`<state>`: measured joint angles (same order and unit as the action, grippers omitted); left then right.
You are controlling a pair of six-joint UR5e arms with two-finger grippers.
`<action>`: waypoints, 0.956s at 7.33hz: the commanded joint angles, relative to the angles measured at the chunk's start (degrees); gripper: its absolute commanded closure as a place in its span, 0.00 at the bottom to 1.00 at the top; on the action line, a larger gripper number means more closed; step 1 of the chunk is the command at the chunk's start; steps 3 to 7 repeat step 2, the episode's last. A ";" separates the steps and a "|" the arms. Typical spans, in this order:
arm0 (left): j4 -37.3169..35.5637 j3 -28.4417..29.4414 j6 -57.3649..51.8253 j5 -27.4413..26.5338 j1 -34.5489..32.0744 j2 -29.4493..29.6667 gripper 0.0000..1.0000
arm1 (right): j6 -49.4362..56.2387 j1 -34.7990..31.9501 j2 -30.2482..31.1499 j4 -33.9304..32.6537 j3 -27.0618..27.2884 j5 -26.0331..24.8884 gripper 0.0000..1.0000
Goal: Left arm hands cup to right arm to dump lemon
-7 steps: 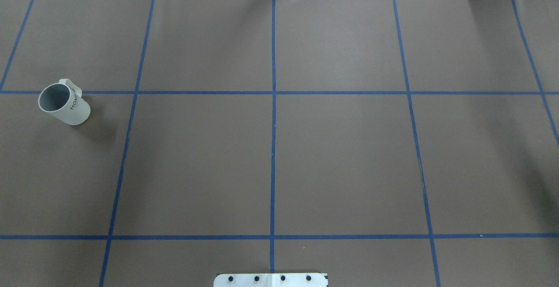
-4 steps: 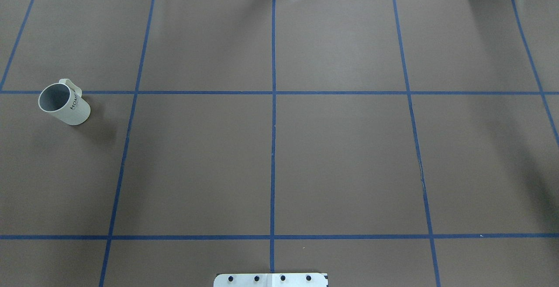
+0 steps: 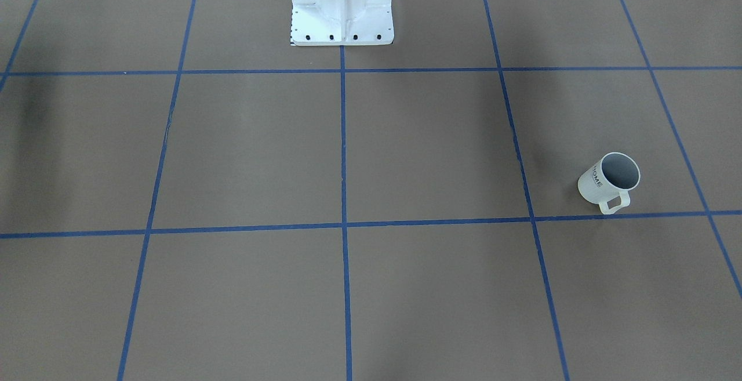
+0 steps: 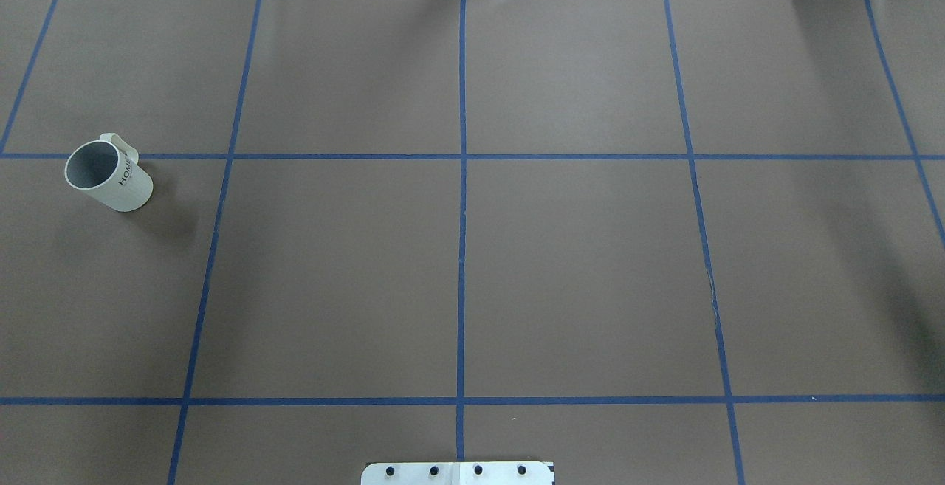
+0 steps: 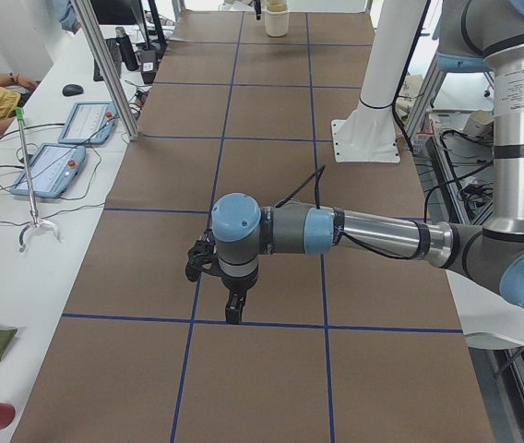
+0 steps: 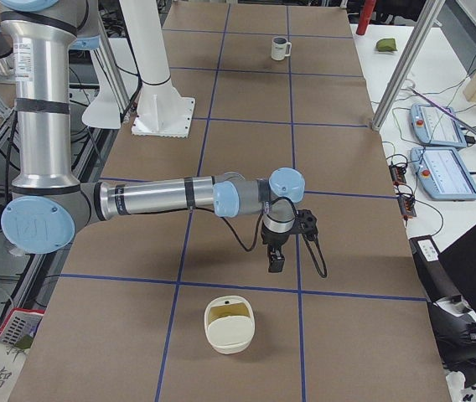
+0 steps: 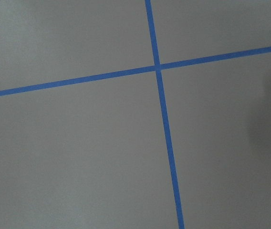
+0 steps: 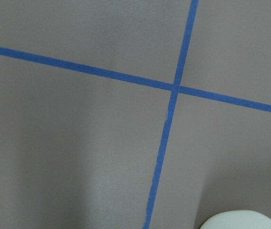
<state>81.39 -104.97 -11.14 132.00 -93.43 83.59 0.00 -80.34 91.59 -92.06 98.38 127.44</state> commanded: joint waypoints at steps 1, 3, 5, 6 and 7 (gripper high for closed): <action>0.00 0.03 -0.03 0.01 0.00 0.00 0.00 | 0.00 -0.08 0.08 0.03 0.06 0.00 0.00; 0.00 0.03 -0.03 0.01 0.00 0.00 0.00 | 0.00 0.01 0.08 0.03 0.06 0.00 0.00; 0.00 0.03 -0.03 0.01 0.00 0.00 0.00 | 0.00 0.01 0.08 0.03 0.06 0.00 0.00; 0.00 0.03 -0.03 0.01 0.00 0.00 0.00 | 0.00 0.01 0.08 0.03 0.06 0.00 0.00; 0.00 0.03 -0.03 0.01 0.00 0.00 0.00 | 0.00 0.01 0.08 0.03 0.06 0.00 0.00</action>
